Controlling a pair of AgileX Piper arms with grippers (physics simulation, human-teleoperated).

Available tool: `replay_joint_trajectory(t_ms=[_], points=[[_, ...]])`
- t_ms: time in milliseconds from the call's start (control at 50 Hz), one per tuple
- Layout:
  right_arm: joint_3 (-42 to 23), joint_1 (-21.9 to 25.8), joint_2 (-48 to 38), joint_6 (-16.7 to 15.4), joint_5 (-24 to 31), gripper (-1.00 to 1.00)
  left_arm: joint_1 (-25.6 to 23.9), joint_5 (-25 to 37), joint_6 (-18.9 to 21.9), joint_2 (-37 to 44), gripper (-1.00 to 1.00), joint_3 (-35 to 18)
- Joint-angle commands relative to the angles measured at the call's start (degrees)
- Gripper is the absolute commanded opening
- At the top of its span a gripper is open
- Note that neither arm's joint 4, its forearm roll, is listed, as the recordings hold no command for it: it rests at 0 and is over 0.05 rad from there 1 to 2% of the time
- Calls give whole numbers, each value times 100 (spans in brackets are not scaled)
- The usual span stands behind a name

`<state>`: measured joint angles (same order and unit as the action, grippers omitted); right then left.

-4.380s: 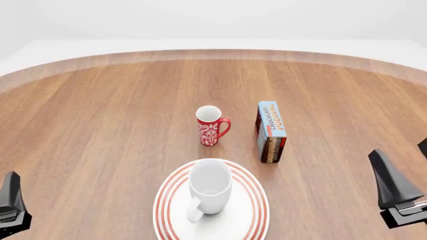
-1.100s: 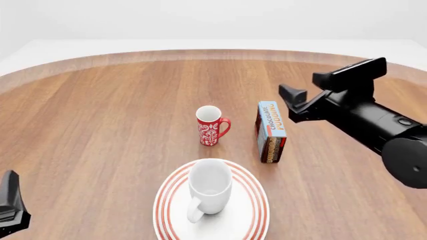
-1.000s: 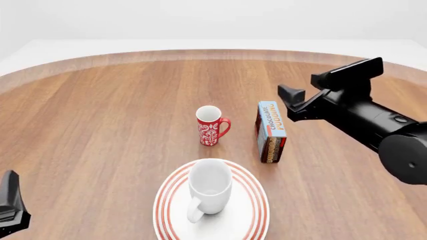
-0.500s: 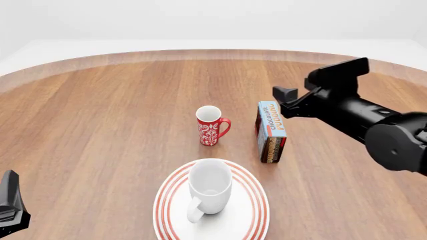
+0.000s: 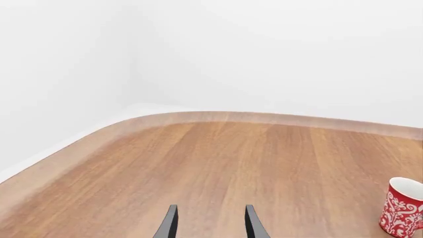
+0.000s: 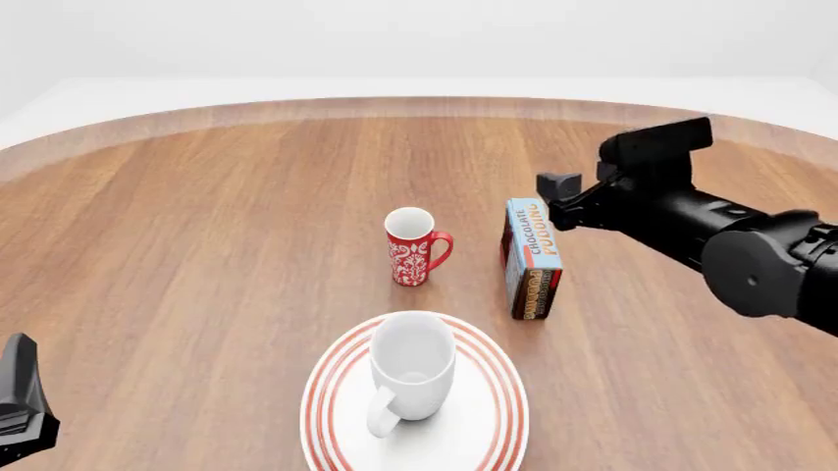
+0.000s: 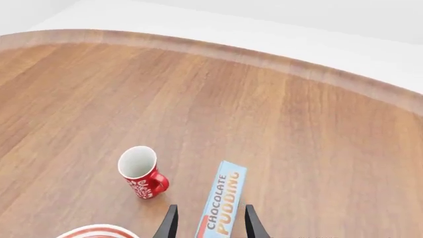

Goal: Pick up the white mug and put it on the plate, and put the chocolate pudding to the right of the plate.

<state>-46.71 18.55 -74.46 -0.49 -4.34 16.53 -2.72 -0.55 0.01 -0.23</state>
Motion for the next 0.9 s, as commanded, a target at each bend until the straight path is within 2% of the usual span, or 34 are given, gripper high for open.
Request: replay_joint_trajectory(t_ms=[20, 580, 900], points=[[-137, -68, -149, 79, 68, 100, -1, -8, -16, 0, 100, 0], [-370, -33, -705, 105, -28, 100, 0, -14, -37, 0, 100, 0], [-400, 32, -1065, -49, -109, 100, -4, -29, -81, 0, 100, 4]])
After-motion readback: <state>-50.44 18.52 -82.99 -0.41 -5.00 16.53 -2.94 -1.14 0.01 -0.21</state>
